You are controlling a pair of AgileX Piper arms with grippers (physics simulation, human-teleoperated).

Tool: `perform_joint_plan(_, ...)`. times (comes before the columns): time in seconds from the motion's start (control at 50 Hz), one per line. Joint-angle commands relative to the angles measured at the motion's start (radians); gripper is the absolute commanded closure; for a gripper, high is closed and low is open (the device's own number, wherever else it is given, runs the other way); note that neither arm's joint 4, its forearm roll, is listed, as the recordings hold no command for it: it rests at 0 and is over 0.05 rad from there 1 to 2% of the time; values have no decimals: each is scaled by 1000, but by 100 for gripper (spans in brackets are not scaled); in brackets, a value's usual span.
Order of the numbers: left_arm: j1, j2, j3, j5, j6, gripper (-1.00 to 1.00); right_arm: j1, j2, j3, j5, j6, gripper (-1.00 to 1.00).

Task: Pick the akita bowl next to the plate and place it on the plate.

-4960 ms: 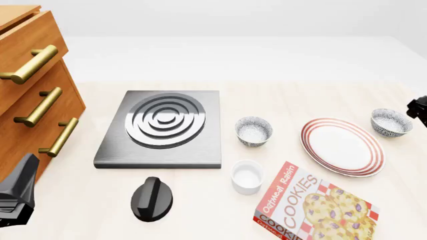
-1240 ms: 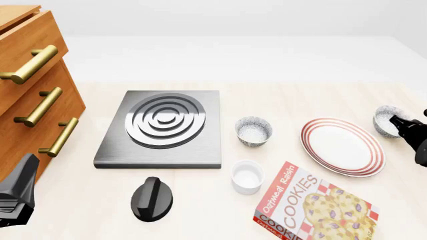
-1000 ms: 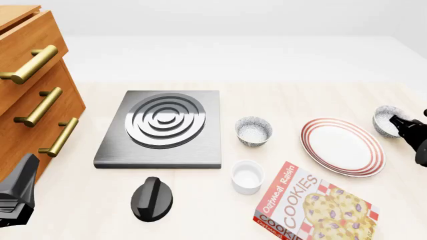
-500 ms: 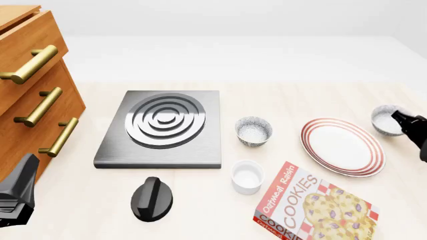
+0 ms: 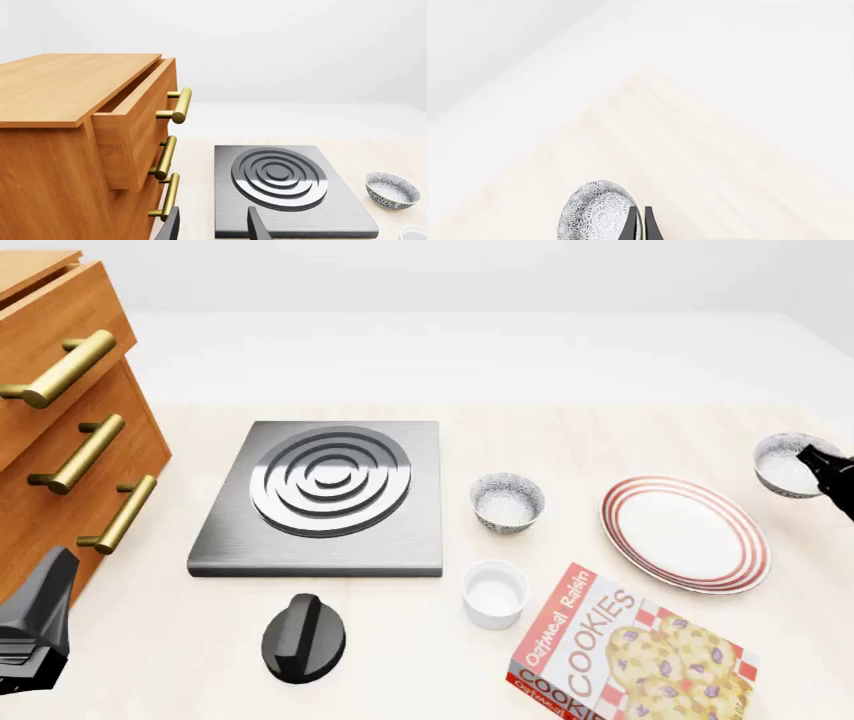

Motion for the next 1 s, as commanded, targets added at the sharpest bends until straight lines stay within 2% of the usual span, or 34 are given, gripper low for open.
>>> perform_joint_plan(0.02,0,0,0,0,0,-100,0,-60,21,11,6,100)
perform_joint_plan(1.0,0,0,0,0,0,-100,36,-239,118,36,-3,100)
